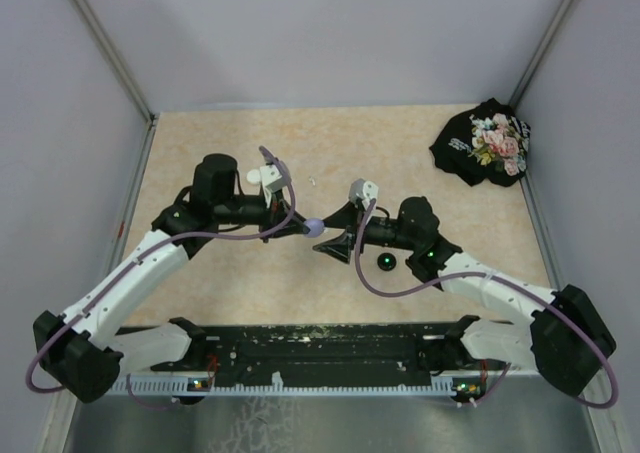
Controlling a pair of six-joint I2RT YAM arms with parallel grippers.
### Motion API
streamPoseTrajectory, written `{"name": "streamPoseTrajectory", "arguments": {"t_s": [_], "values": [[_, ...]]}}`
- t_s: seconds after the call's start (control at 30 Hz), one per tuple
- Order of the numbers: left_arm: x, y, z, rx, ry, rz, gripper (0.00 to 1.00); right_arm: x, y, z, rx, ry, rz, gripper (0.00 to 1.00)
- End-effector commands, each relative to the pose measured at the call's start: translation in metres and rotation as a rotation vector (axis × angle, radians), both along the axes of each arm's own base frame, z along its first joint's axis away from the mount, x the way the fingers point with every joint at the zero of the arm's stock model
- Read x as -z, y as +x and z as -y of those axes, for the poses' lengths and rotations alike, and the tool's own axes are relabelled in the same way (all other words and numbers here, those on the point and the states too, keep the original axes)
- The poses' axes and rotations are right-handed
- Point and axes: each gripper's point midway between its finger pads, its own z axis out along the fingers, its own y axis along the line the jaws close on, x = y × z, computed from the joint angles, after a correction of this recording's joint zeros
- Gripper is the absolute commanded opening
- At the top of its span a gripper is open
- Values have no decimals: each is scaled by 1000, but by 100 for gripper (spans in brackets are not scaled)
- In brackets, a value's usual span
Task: Insert the wireless bluetooth earbuds into the charging case
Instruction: Open the charging case.
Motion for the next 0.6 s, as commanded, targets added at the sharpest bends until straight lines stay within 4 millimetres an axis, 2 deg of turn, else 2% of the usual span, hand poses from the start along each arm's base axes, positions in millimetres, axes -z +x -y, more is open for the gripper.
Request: {"name": "streamPoseTrajectory", "arguments": {"t_s": [0.0, 0.1, 0.27, 0.43, 0.57], "values": [[-8, -16, 3, 110, -17, 20, 3, -34, 0, -8, -57, 71, 64, 60], [-8, -19, 4, 132, -23, 16, 3, -35, -2, -10, -78, 78, 64, 56], [-7, -21, 5, 147, -28, 9, 4, -34, -7, -13, -117, 90, 51, 44], [-5, -18, 4, 121, -26, 6, 6, -31, -10, -14, -136, 90, 47, 24], [-8, -12, 2, 66, -43, 32, 15, -30, -12, -14, -152, 89, 45, 4]]}}
